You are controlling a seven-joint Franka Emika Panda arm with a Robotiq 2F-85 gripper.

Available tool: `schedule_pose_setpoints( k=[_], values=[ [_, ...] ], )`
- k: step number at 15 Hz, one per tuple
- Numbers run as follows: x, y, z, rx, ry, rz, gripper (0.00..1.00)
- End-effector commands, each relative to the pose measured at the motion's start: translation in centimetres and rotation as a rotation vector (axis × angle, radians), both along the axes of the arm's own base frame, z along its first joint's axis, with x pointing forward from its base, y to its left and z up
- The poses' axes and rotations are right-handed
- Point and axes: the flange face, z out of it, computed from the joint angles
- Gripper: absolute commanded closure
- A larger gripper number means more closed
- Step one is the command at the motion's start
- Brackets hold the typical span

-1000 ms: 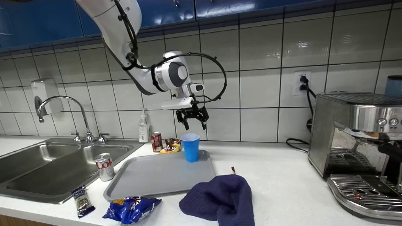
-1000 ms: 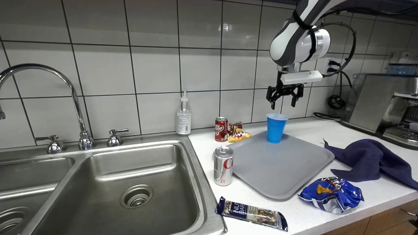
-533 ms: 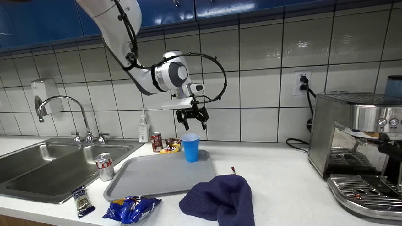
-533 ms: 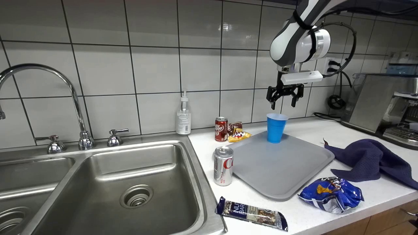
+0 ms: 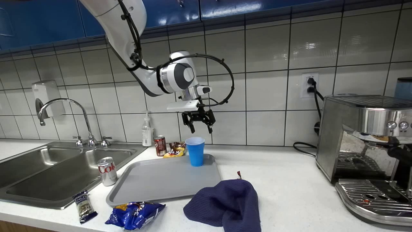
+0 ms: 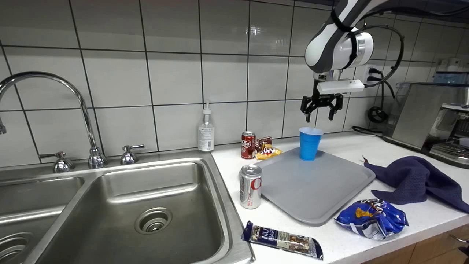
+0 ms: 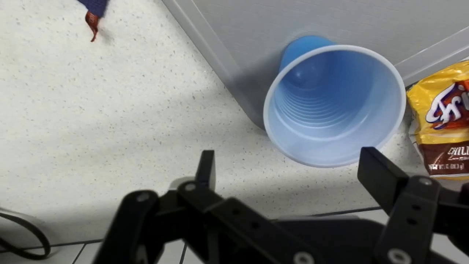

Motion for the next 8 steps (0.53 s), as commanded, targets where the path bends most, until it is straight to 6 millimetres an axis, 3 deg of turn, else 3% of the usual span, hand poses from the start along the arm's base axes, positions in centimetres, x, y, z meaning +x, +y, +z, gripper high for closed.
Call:
schedule_pose_setpoints(
  k=[1,8],
  values=[
    [-1.7,-1.4,1.8,0.038,-0.024,-0.008,0.00],
    [-4.4,-4.4,2.1,0.042,-0.042,-0.007,0.00]
  ],
)
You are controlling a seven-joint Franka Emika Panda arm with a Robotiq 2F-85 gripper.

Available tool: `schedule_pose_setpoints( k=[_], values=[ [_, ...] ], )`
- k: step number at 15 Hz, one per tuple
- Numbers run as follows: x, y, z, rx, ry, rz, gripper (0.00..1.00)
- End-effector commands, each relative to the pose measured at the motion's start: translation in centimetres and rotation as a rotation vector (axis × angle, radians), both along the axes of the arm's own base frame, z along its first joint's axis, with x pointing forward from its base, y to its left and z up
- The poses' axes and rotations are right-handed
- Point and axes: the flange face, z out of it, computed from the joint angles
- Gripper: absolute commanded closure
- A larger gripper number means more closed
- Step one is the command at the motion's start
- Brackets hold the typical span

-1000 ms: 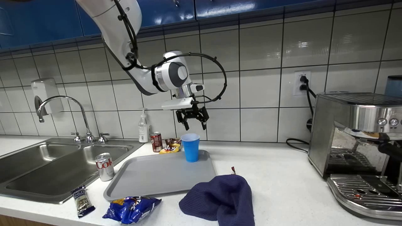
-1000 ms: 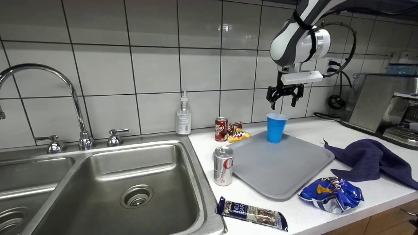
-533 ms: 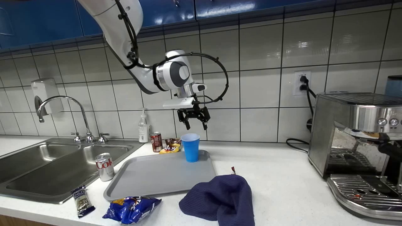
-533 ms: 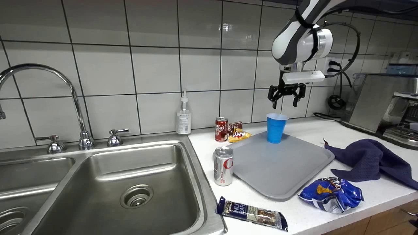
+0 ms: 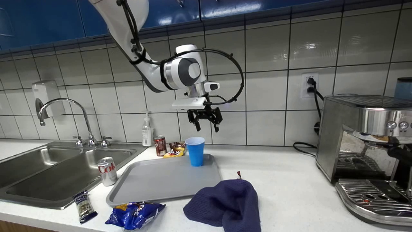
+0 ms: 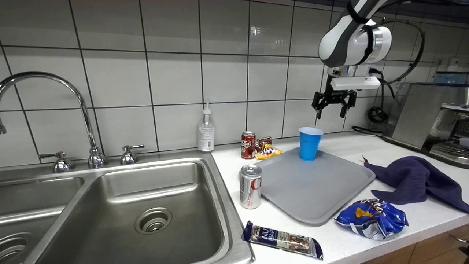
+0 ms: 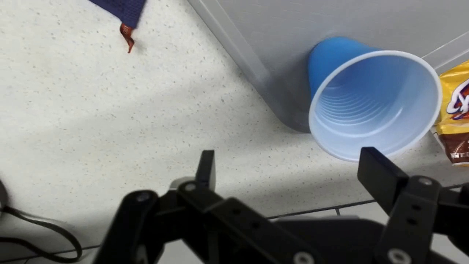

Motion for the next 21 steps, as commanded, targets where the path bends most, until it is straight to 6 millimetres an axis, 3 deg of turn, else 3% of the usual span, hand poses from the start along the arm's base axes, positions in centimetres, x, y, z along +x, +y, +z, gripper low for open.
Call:
schedule_pose_setpoints(
  k=[1,8,21],
  values=[
    [-2.2,-1.3,0.5,0.017,-0.012,0.035,0.00],
    [-5.1,-4.4,-0.2,0.034,0.009,0.038,0.00],
    [-13.3,-8.8,-0.1,0.039,0.060,-0.105,0.00]
  ],
)
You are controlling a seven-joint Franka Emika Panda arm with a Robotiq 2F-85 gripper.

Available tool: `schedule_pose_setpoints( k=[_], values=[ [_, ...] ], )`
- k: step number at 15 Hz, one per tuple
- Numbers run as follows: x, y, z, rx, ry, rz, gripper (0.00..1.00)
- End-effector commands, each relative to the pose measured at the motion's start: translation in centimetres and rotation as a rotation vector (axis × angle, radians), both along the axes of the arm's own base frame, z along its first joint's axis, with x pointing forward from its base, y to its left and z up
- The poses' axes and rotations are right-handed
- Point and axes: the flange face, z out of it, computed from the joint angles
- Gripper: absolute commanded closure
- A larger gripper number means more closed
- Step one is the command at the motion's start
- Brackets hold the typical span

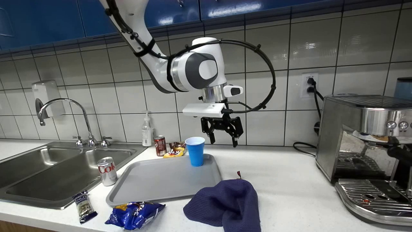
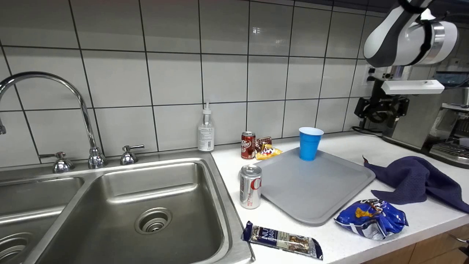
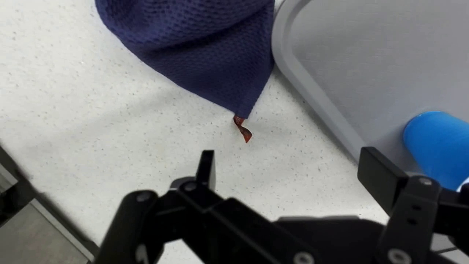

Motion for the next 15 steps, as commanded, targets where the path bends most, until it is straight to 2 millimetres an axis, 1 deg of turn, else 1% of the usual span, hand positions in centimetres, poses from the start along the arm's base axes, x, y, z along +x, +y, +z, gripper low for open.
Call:
schedule_pose_setpoints(
  k=[1,4,9,12,15],
  values=[
    [-2.9,-0.1,0.6,0.006,0.005,-0.002,0.00],
    [-5.0,-0.5,-0.2,-0.005,0.020,0.006,0.00],
    [-7.7,-2.7,-1.2,-0.029,0.045,0.001,0.00],
    [-8.9,-3.9,-2.0,-0.053,0.059,0.000,0.00],
    [-9.5,-4.9,-2.8,-0.081,0.066,-0.007,0.00]
  ],
)
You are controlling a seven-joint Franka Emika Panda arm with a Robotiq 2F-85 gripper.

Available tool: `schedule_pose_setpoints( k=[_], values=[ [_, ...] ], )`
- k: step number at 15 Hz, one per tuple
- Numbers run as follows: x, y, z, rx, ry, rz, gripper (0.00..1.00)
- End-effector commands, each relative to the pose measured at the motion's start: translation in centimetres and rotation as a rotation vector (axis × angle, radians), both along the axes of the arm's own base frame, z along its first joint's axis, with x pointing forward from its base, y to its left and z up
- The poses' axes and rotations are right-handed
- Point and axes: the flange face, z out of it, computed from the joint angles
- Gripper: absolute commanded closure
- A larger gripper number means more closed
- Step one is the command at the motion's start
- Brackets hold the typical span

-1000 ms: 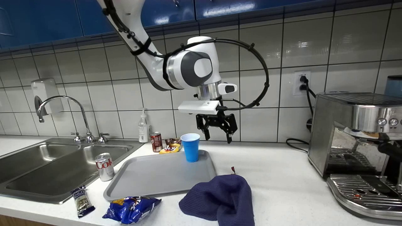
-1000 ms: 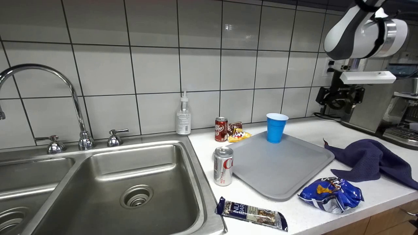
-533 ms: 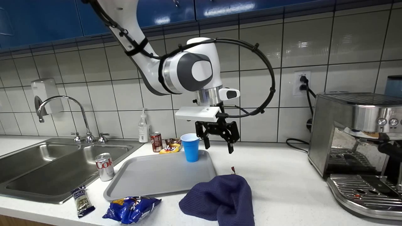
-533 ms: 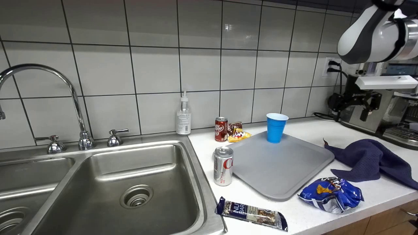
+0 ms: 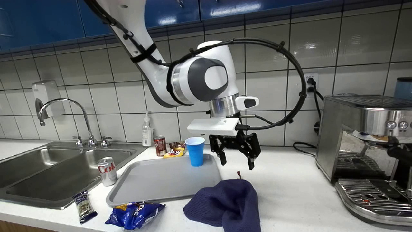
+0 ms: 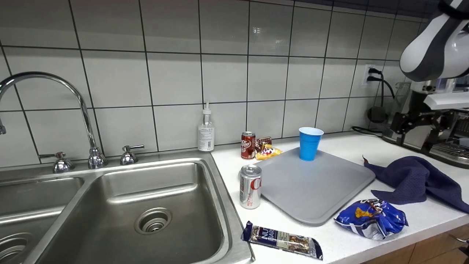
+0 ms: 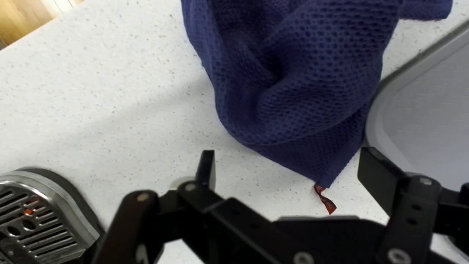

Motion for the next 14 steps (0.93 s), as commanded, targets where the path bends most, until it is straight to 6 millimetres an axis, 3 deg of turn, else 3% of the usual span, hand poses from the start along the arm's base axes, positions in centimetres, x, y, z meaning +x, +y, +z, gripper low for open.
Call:
schedule_pose_setpoints(
  k=[1,14],
  values=[
    [-1.0,-0.8,-0.5,-0.035,-0.001,0.016,0.00],
    [-0.9,0.3,-5.6,-0.049,0.050,0.041,0.00]
  ],
)
